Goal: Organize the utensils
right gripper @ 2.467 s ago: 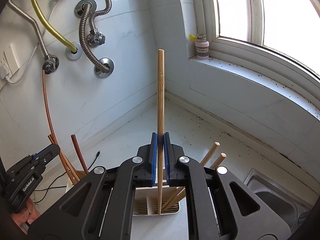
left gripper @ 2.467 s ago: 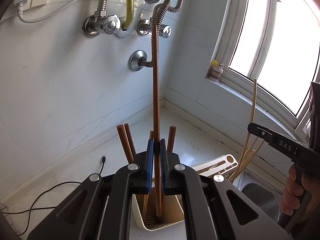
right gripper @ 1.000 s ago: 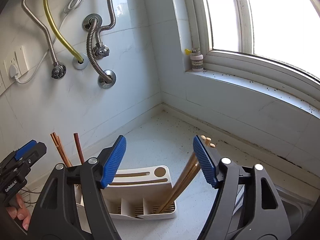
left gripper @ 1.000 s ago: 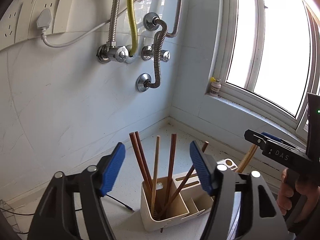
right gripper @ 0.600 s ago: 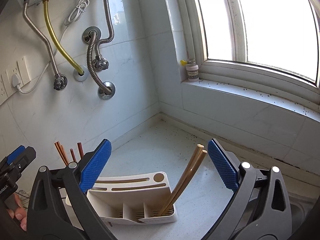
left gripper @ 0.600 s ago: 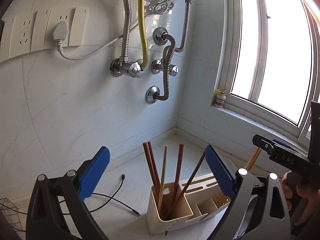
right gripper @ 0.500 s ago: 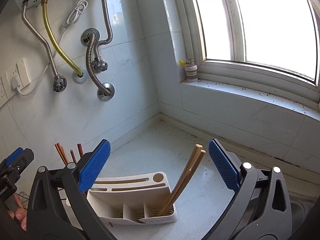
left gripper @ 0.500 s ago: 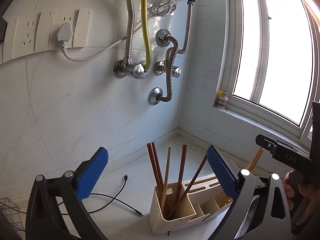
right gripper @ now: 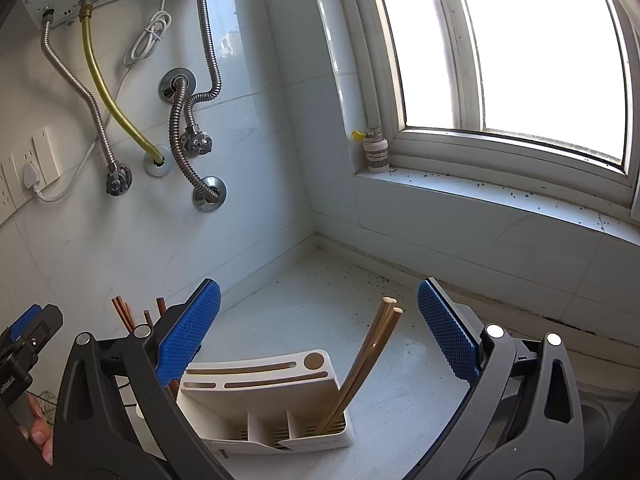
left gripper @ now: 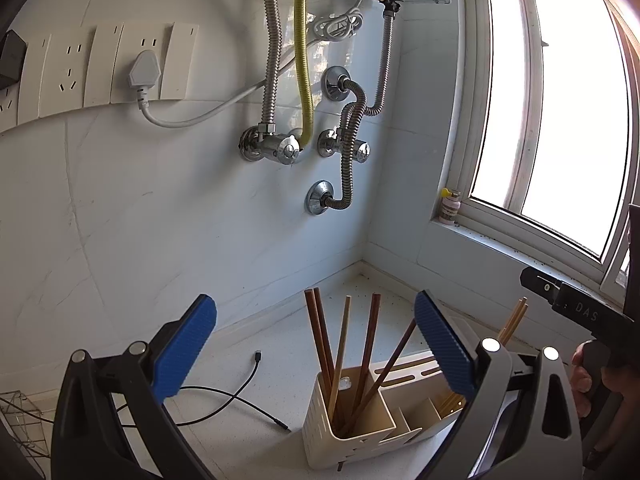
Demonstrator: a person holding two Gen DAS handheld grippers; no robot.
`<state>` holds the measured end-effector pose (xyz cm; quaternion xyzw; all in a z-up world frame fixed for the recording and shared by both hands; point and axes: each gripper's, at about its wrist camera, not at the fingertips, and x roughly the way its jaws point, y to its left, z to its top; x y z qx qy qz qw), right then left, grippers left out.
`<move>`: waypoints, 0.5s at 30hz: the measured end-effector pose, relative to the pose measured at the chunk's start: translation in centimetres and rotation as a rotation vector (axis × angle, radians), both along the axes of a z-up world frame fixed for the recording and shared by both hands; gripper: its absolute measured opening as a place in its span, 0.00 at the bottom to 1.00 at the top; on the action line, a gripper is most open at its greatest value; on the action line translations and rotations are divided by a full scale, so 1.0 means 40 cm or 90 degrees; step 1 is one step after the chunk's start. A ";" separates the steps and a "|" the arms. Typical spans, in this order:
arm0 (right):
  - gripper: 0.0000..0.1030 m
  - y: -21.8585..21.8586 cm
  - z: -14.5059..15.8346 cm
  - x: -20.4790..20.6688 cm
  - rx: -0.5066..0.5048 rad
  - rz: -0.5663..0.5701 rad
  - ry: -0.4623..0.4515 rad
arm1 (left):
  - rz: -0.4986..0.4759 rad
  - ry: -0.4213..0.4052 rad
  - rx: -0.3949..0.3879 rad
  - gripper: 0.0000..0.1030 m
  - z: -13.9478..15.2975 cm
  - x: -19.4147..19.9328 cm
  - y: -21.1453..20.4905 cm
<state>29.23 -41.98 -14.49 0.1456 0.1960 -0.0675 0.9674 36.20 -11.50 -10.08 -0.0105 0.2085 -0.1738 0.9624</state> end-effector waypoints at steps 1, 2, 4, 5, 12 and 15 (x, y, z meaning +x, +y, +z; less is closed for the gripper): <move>0.92 0.002 0.002 -0.002 -0.001 0.000 0.000 | 0.001 0.001 0.001 0.95 0.000 -0.003 0.002; 0.92 0.004 0.003 -0.005 -0.002 0.000 0.000 | 0.001 0.002 0.000 0.95 0.000 -0.005 0.004; 0.92 0.010 0.008 -0.013 -0.005 0.001 -0.002 | 0.002 0.002 -0.001 0.95 0.001 -0.012 0.011; 0.92 0.013 0.010 -0.018 -0.008 0.001 -0.003 | 0.004 0.003 0.000 0.95 0.002 -0.016 0.014; 0.92 0.031 0.021 -0.060 -0.020 0.013 -0.005 | 0.016 0.008 -0.005 0.95 0.008 -0.056 0.047; 0.92 0.036 0.022 -0.081 -0.023 0.017 -0.005 | 0.018 0.009 -0.003 0.95 0.012 -0.081 0.061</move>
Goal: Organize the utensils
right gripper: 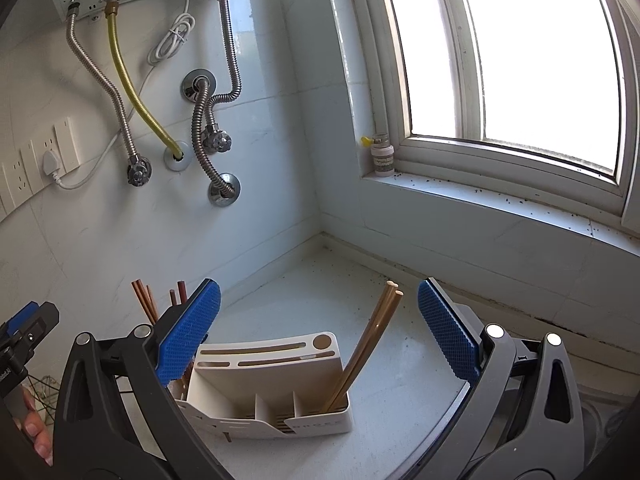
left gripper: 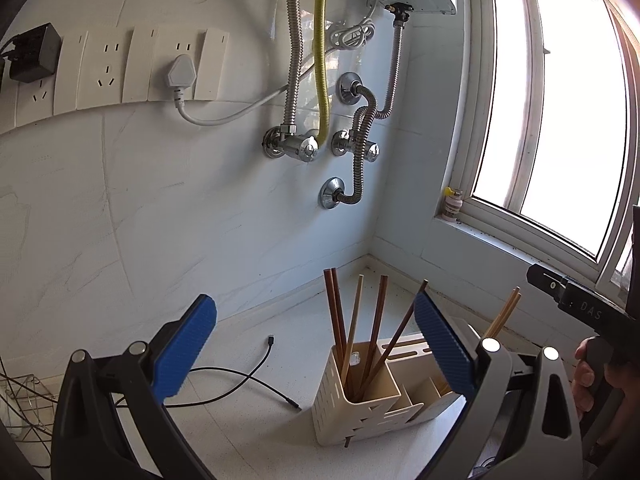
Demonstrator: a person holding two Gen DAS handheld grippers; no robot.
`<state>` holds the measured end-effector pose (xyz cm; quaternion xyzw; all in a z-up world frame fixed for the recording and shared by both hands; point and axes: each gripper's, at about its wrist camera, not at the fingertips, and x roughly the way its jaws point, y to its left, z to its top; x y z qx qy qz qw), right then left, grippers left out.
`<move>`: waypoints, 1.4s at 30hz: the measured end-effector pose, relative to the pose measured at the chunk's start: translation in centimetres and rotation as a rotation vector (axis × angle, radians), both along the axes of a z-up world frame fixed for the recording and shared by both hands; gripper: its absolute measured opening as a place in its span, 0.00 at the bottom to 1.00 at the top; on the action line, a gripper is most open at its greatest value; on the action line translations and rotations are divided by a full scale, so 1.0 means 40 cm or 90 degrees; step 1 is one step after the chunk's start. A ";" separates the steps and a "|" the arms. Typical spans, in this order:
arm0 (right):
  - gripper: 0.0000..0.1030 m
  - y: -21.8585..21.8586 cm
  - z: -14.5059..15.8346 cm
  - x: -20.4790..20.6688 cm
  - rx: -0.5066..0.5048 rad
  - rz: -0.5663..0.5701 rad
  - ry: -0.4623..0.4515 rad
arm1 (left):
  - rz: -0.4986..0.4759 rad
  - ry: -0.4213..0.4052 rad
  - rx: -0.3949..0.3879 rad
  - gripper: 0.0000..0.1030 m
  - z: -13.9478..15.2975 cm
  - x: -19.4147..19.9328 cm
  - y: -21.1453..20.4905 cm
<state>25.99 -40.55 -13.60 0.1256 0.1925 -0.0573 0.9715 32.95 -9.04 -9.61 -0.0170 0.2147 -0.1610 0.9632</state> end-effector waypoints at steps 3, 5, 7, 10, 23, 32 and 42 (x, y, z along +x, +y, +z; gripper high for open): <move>0.92 0.004 -0.002 -0.025 0.001 0.005 0.002 | 0.001 0.003 0.004 0.95 0.002 -0.027 0.012; 0.92 0.011 -0.004 -0.040 0.000 0.010 0.006 | 0.001 0.006 0.004 0.95 0.001 -0.048 0.025; 0.92 0.021 -0.006 -0.058 -0.003 0.017 0.011 | 0.000 0.008 0.006 0.95 -0.001 -0.070 0.038; 0.92 0.037 -0.009 -0.097 -0.012 0.022 0.012 | -0.004 0.010 0.011 0.95 -0.003 -0.104 0.058; 0.92 0.069 -0.027 -0.255 -0.027 0.072 0.045 | -0.040 0.066 0.016 0.95 -0.019 -0.221 0.153; 0.92 0.095 -0.020 -0.383 -0.037 0.103 0.076 | -0.057 0.067 0.034 0.95 -0.003 -0.302 0.196; 0.92 0.095 0.001 -0.510 -0.072 0.100 0.089 | -0.090 0.076 0.053 0.95 0.001 -0.385 0.182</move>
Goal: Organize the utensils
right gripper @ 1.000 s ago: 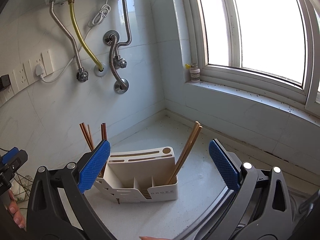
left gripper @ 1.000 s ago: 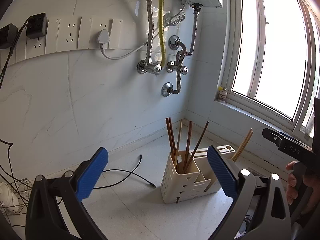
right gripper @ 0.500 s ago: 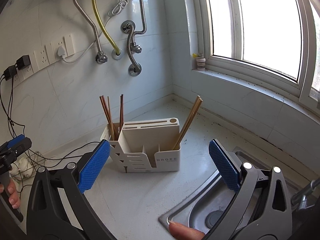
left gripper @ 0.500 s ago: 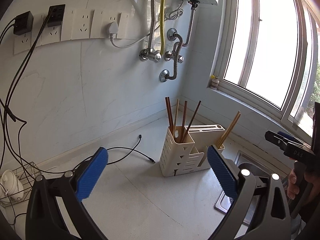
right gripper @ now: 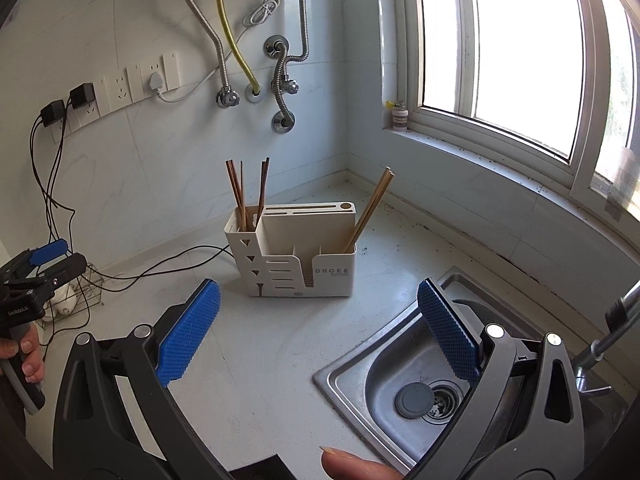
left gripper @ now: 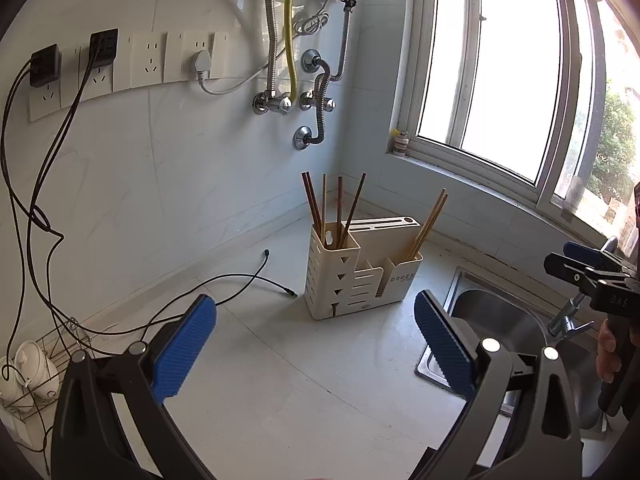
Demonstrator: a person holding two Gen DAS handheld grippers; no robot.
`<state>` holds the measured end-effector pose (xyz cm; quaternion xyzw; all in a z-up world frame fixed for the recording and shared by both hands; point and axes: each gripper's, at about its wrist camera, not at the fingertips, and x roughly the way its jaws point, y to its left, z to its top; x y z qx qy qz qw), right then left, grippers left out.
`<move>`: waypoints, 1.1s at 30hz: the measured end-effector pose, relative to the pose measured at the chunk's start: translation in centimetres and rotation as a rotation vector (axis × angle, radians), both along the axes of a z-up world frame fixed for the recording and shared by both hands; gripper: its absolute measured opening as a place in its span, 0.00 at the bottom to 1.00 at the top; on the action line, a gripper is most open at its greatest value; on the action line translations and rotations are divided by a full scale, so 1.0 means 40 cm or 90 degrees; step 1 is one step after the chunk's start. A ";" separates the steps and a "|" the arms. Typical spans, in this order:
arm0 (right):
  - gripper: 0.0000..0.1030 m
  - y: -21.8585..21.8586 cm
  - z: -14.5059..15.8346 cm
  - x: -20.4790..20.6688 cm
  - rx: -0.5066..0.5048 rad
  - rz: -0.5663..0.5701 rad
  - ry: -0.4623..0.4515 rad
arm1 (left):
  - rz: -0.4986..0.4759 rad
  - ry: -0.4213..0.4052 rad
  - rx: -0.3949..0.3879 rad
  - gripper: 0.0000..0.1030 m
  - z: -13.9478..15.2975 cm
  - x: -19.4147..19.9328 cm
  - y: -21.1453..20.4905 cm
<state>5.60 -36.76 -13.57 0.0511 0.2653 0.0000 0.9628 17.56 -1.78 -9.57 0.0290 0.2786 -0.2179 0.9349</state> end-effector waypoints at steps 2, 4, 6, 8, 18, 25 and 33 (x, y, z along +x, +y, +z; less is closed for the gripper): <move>0.92 -0.011 0.000 -0.011 -0.003 0.004 0.001 | 0.017 0.006 0.003 0.95 0.001 -0.007 -0.010; 0.92 -0.021 -0.001 -0.020 -0.007 0.005 0.002 | 0.020 0.013 -0.010 0.95 0.003 -0.014 -0.019; 0.92 -0.029 -0.001 -0.029 -0.013 0.008 -0.004 | 0.025 0.016 -0.016 0.95 0.007 -0.021 -0.030; 0.92 -0.038 -0.004 -0.034 -0.012 0.014 -0.006 | 0.026 0.015 -0.010 0.95 0.012 -0.029 -0.046; 0.92 -0.073 -0.012 -0.035 0.025 0.048 0.003 | 0.022 0.011 0.019 0.95 0.040 -0.075 -0.108; 0.92 -0.074 0.016 -0.047 0.030 0.063 0.010 | 0.029 0.025 0.031 0.95 0.068 -0.097 -0.113; 0.92 -0.062 0.075 -0.117 -0.003 0.056 0.015 | 0.058 0.014 0.037 0.95 0.163 -0.160 -0.074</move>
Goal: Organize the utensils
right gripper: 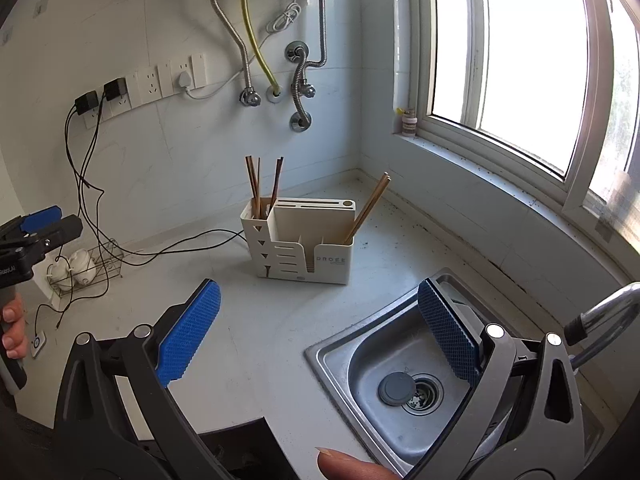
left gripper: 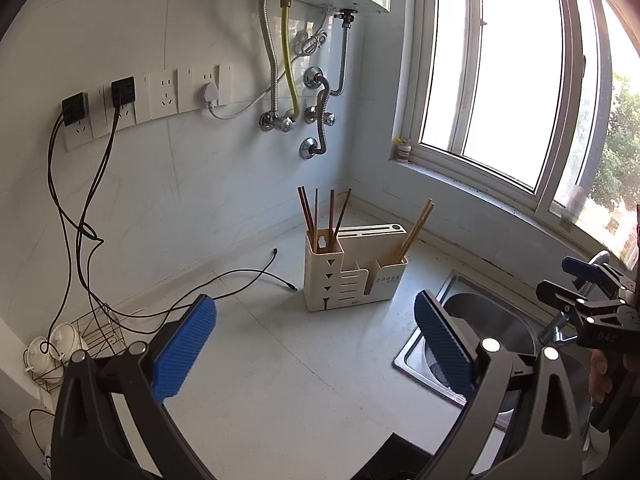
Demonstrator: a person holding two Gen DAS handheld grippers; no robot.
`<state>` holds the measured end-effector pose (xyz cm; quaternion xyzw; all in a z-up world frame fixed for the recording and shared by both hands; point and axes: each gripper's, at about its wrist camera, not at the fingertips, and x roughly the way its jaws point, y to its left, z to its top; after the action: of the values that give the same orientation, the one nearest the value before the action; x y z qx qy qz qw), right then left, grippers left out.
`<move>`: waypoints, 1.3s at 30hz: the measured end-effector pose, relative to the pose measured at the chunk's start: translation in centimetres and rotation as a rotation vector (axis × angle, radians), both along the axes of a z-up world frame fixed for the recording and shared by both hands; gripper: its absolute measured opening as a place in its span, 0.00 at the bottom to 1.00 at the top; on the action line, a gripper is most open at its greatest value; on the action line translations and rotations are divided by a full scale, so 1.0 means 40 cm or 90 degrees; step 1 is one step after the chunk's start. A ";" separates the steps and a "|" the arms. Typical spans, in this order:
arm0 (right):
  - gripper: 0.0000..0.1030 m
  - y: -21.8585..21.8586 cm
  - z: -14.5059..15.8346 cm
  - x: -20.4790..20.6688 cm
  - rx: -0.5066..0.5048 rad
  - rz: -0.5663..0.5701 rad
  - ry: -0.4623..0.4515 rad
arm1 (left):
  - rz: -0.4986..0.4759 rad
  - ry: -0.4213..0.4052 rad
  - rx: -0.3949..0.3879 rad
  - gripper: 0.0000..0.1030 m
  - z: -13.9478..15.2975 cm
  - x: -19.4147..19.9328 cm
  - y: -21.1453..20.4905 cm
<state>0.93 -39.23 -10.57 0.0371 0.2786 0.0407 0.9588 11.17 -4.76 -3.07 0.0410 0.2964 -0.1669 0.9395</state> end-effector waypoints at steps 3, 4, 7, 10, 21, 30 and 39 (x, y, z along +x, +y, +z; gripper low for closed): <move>0.92 0.002 0.006 -0.008 0.006 0.007 0.002 | 0.005 -0.010 0.003 0.95 0.012 -0.002 0.011; 0.92 0.006 0.008 -0.008 0.000 0.008 0.002 | 0.003 -0.007 0.004 0.95 0.013 -0.001 0.012; 0.92 0.011 0.011 -0.005 -0.014 0.008 0.001 | 0.001 -0.007 0.009 0.95 0.014 -0.002 0.011; 0.92 0.005 0.014 -0.005 -0.005 0.001 -0.008 | 0.000 -0.001 0.005 0.95 0.007 0.000 0.011; 0.92 -0.012 0.015 0.004 0.007 -0.012 -0.005 | -0.003 0.011 -0.005 0.95 0.000 0.012 0.011; 0.92 -0.014 0.013 0.012 0.008 -0.015 -0.004 | -0.014 0.018 -0.003 0.95 -0.009 0.022 -0.002; 0.92 -0.011 0.008 0.020 0.008 -0.016 0.002 | -0.027 0.021 -0.004 0.95 -0.011 0.029 -0.009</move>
<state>1.73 -39.66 -10.25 0.0471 0.2792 0.0302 0.9586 12.32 -5.12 -3.50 0.0416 0.3106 -0.1881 0.9308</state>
